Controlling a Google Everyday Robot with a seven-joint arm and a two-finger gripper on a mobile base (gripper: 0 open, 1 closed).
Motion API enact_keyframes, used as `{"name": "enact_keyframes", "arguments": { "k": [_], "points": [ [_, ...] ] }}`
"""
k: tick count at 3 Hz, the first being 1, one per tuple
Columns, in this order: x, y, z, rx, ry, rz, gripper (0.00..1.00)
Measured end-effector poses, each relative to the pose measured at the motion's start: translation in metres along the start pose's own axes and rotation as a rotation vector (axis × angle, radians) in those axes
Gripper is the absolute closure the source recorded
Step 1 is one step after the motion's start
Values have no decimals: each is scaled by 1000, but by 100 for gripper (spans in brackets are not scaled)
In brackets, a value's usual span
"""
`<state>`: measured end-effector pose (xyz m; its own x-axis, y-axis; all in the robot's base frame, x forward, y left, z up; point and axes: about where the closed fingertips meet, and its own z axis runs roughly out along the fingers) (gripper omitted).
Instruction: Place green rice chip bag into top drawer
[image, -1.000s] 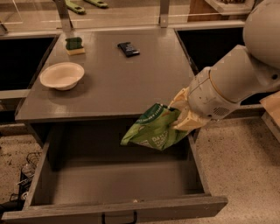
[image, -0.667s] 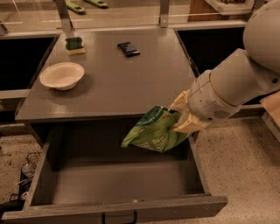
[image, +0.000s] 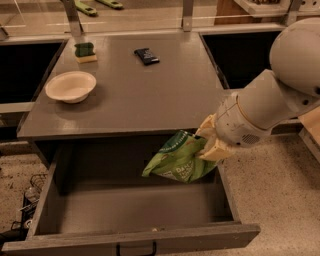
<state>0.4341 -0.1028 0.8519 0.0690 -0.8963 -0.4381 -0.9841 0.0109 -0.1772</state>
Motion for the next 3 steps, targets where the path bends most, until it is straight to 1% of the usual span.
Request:
{"name": "enact_keyframes", "arguments": {
  "k": [1,2,3],
  "points": [
    [14,0,26,-69,17,28,100],
    [14,0,26,-69,16,29,100],
    [15,-2,32,-68,-17,41,100]
  ]
}}
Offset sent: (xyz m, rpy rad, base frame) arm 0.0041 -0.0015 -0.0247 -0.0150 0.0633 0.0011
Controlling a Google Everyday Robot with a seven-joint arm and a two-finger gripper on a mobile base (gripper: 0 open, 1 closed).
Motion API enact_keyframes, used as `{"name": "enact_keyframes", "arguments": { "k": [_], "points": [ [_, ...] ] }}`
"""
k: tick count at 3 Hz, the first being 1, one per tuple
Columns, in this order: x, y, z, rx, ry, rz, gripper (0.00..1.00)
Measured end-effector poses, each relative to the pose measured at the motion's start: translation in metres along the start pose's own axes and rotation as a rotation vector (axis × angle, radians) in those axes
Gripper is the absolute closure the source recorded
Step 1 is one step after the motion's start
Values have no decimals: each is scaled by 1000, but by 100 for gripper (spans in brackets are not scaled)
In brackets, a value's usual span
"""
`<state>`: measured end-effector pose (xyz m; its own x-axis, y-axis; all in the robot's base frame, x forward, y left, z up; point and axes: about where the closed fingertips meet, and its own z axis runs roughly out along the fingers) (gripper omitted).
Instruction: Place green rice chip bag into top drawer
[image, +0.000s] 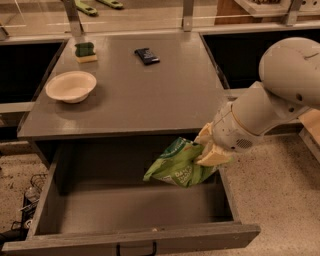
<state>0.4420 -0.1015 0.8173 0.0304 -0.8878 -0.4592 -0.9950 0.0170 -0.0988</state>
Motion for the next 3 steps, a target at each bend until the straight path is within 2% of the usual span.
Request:
{"name": "enact_keyframes", "arguments": {
  "k": [1,3],
  "points": [
    [-5,4,21,-21,-39,13,100],
    [-13,18,79,-119,-89,41,100]
  ]
}}
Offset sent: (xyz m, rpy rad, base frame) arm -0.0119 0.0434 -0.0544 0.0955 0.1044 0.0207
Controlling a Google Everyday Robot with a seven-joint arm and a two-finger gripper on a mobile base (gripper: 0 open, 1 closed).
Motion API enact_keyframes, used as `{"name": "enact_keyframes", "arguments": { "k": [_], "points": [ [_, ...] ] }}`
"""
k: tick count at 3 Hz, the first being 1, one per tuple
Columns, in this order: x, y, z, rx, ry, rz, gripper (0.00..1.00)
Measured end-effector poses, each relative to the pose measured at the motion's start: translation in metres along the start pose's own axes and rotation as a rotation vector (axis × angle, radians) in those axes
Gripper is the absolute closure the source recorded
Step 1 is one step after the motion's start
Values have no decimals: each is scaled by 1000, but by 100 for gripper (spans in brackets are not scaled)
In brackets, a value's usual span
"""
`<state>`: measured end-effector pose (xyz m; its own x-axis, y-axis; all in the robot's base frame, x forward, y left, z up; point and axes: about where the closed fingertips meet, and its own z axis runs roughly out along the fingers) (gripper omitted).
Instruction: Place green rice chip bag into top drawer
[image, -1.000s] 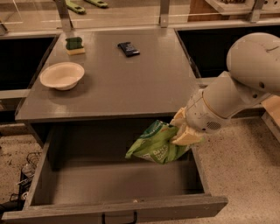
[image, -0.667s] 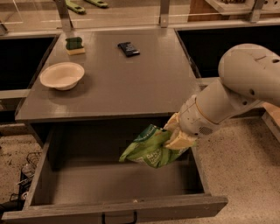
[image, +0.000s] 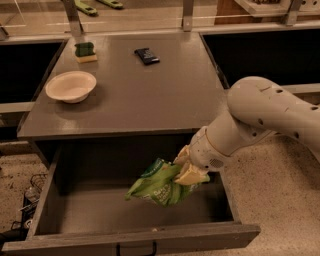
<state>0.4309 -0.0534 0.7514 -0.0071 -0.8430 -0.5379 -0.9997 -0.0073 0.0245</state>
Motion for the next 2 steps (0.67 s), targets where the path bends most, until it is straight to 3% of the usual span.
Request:
{"name": "enact_keyframes", "arguments": {
  "k": [2],
  "points": [
    [0,-4,5,10,-15,14,100]
  ]
}}
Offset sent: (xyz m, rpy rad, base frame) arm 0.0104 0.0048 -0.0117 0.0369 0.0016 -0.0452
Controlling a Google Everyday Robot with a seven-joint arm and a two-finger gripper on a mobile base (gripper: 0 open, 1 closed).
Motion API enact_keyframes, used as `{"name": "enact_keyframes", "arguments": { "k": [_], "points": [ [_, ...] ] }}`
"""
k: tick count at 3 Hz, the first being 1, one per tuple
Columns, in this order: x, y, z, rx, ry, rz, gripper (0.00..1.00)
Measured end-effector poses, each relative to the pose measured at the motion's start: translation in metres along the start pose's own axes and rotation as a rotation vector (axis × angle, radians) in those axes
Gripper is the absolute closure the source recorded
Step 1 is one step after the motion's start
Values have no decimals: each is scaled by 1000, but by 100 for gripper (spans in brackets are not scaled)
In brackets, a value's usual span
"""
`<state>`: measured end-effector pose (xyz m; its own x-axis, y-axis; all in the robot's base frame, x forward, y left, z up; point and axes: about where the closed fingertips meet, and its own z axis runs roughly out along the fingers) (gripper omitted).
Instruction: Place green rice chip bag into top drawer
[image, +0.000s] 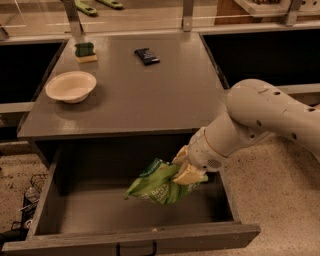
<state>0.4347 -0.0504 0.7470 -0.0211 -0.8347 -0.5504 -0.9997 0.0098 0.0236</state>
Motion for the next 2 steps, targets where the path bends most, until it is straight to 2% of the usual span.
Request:
{"name": "enact_keyframes", "arguments": {
  "k": [1,2],
  "points": [
    [-3,-23,22,0,-13,21,100],
    [-3,-23,22,1,-12,21,100]
  ]
}}
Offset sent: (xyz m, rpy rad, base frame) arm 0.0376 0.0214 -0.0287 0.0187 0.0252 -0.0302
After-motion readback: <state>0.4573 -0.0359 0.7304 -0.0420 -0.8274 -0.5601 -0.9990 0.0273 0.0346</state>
